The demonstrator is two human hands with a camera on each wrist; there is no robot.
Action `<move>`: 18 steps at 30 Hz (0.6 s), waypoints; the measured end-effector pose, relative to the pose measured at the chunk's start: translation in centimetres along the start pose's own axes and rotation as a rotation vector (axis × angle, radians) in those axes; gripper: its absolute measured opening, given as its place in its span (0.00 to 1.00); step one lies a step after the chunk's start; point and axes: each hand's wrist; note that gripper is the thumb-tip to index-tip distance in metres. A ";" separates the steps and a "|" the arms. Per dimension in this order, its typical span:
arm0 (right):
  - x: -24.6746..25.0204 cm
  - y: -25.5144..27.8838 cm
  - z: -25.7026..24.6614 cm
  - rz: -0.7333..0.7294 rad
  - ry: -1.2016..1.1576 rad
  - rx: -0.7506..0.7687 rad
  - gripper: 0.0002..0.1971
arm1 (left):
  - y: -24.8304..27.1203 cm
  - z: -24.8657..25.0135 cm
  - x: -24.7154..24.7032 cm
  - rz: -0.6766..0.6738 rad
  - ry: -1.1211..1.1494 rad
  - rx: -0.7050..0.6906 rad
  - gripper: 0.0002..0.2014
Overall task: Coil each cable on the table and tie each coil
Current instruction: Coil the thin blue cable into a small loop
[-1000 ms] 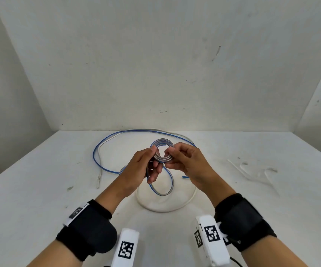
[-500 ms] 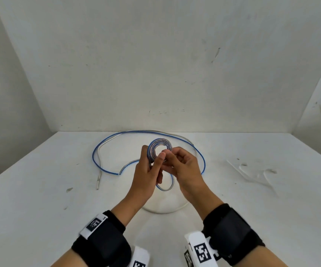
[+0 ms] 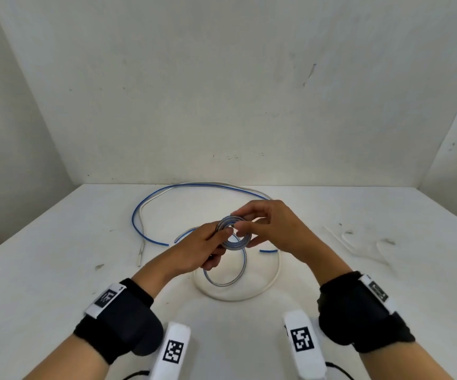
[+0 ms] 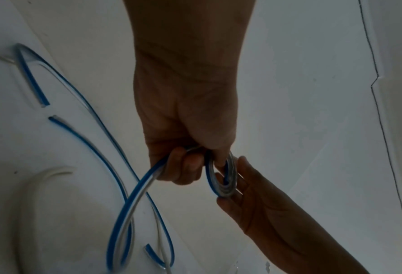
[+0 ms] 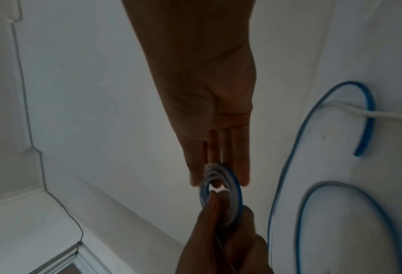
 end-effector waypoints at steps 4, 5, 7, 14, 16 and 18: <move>0.3 0.2 -0.5 -0.119 0.138 -0.015 0.03 | 0.2 0.3 0.5 -0.136 -0.122 -0.009 0.12; 0.2 0.2 -0.3 -0.105 0.135 -0.009 0.03 | 0.2 0.3 0.4 -0.112 -0.148 -0.034 0.12; 0.2 0.1 0.2 -0.043 0.103 0.010 0.03 | -0.1 0.0 0.3 0.023 -0.158 -0.097 0.12; -0.7 0.0 1.3 0.191 -0.219 -0.015 0.04 | -0.4 -1.7 -1.7 0.384 0.056 -0.170 0.20; -1.5 0.3 1.6 0.252 -0.281 -0.010 0.04 | -0.5 -1.9 -2.7 0.455 0.120 -0.169 0.21; -2.3 0.4 2.0 0.337 -0.275 0.013 0.04 | -0.5 -1.8 -3.7 0.501 0.186 -0.159 0.21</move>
Point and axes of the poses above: each hand's wrist, its own y-axis away from the middle knuckle, its own x-axis out of the back of the hand, z = x × y, and after that the axes turned 10 degrees about z, right-handed
